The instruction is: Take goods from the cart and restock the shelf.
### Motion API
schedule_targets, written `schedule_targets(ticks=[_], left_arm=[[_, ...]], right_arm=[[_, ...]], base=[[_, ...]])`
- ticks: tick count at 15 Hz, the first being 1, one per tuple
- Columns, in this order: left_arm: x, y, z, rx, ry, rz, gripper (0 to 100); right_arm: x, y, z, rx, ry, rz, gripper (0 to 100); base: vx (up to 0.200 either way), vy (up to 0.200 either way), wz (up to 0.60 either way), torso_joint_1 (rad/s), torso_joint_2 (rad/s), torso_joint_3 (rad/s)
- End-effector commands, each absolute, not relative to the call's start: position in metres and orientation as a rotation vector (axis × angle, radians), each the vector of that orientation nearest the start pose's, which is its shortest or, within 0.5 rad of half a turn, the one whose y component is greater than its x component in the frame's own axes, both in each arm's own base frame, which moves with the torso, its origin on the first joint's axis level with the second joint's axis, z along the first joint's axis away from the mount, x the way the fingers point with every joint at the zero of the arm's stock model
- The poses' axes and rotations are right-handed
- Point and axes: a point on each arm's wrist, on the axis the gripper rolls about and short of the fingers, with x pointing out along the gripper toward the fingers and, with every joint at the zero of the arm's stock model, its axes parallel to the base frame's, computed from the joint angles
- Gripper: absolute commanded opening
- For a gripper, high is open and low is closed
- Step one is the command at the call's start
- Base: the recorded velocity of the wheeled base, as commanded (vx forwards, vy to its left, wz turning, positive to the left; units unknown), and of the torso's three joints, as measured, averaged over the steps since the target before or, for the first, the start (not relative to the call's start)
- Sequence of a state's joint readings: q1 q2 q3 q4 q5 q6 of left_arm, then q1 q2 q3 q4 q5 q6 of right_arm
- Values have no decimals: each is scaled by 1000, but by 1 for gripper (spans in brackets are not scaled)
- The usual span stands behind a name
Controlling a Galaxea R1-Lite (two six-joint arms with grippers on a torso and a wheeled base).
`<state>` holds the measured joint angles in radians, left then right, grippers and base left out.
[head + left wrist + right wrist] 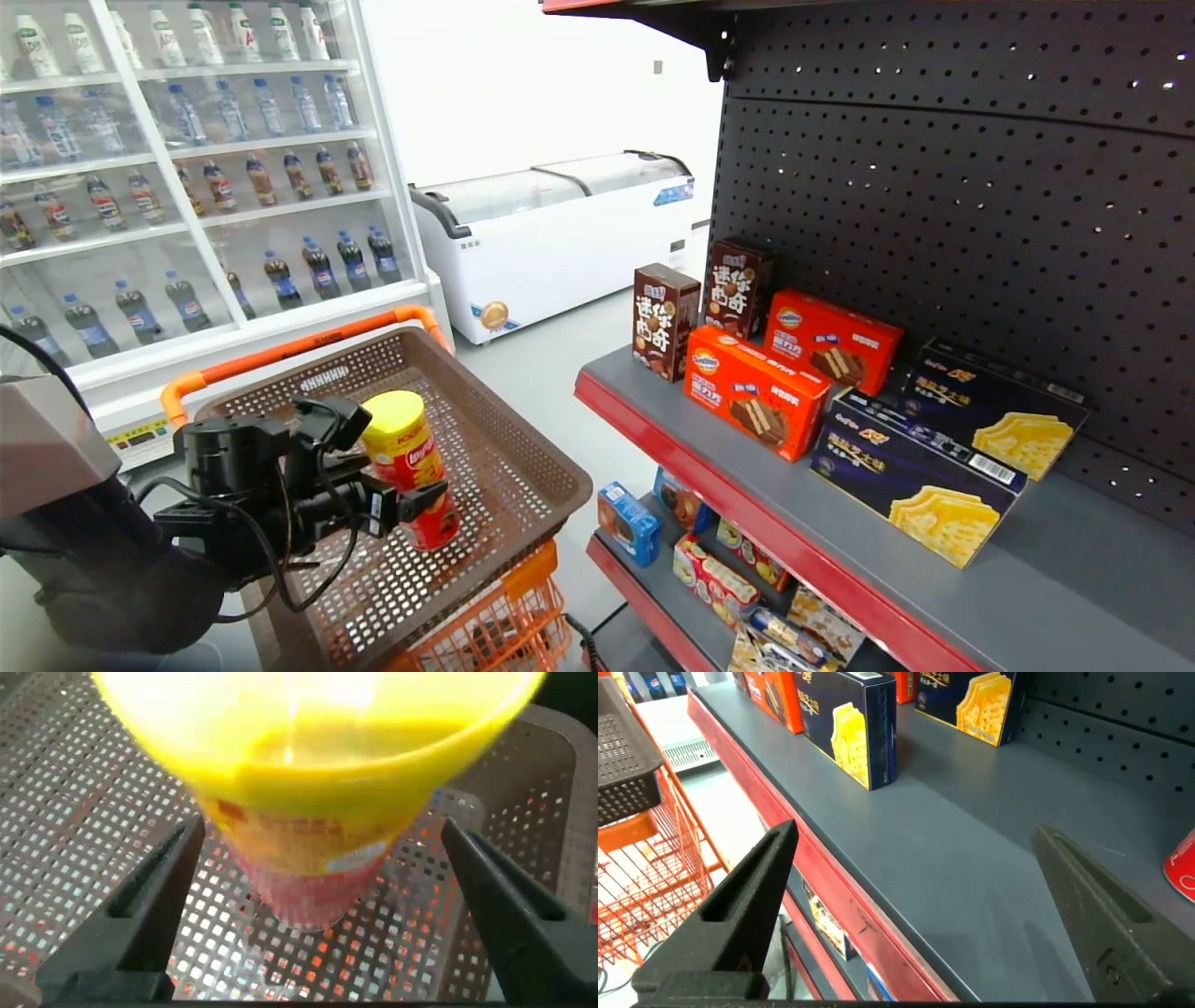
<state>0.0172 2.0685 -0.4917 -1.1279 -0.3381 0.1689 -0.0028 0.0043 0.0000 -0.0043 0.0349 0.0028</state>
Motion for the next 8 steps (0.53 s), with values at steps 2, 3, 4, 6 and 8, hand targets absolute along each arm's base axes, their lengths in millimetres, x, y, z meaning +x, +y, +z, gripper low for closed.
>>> schedule_targets(ticks=[2, 3, 4, 6, 8], left_arm=[[322, -4, 45, 89, 390, -352, 100], [325, -4, 44, 90, 387, -352, 100], [327, -4, 45, 92, 379, -353, 100], [332, -4, 49, 94, 361, -354, 0], [333, -8, 49, 87, 359, -362, 0]], right_arm=[[-22, 1, 76, 3, 0, 32, 100], [-22, 1, 76, 3, 0, 32, 100], [-22, 1, 76, 3, 0, 32, 100], [-22, 1, 76, 3, 0, 32, 100], [-22, 1, 76, 3, 0, 32, 100]], base=[[0, 0, 0, 0, 0, 0], [0, 0, 0, 0, 0, 0], [0, 0, 0, 0, 0, 0], [0, 0, 0, 0, 0, 0], [0, 0, 0, 0, 0, 0]])
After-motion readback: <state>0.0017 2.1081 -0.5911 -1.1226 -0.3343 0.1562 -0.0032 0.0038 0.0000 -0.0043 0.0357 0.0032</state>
